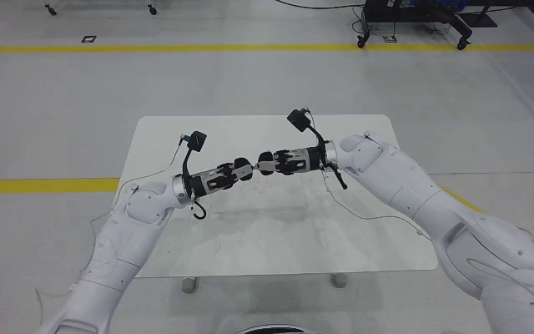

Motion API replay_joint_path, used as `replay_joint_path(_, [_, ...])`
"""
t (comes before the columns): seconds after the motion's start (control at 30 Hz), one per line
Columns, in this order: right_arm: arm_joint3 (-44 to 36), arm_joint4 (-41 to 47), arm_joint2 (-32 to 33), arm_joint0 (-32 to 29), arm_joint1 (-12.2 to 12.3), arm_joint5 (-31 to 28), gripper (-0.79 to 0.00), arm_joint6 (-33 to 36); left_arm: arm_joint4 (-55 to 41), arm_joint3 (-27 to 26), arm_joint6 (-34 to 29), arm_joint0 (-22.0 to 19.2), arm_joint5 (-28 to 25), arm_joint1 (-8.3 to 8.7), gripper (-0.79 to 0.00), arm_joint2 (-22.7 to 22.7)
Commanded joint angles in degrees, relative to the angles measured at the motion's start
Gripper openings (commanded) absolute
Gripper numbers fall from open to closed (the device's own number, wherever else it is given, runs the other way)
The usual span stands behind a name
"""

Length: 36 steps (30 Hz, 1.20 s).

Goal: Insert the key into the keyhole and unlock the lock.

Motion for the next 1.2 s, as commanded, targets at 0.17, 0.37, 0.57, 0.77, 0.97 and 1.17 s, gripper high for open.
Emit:
replay_joint_path(0.17, [0.0, 0.0, 0.0, 0.0, 0.0, 0.0, -0.785, 0.0, -0.3, 0.2, 0.2, -0.1, -0.2, 0.06, -0.785, 0.2])
replay_joint_path(0.37, [0.0, 0.0, 0.0, 0.0, 0.0, 0.0, -0.785, 0.0, -2.0, 0.5, -0.1, -0.2, -1.3, 0.22, 0.000, -0.3])
replay_joint_path(0.57, [0.0, 0.0, 0.0, 0.0, 0.0, 0.0, -0.785, 0.0, -6.3, 0.8, -0.2, 2.7, -6.6, 1.71, 0.000, -6.2])
replay_joint_path(0.77, [0.0, 0.0, 0.0, 0.0, 0.0, 0.0, -0.785, 0.0, -7.2, -2.9, -3.6, 10.1, -10.0, 4.51, 0.000, -16.5])
replay_joint_path(0.97, [0.0, 0.0, 0.0, 0.0, 0.0, 0.0, -0.785, 0.0, 10.0, -10.8, -4.7, 18.3, -6.8, 6.64, 0.000, -25.5])
replay_joint_path(1.17, [0.0, 0.0, 0.0, 0.0, 0.0, 0.0, -0.785, 0.0, 31.8, -18.3, -6.4, 23.8, 11.2, 6.87, 0.000, -24.2])
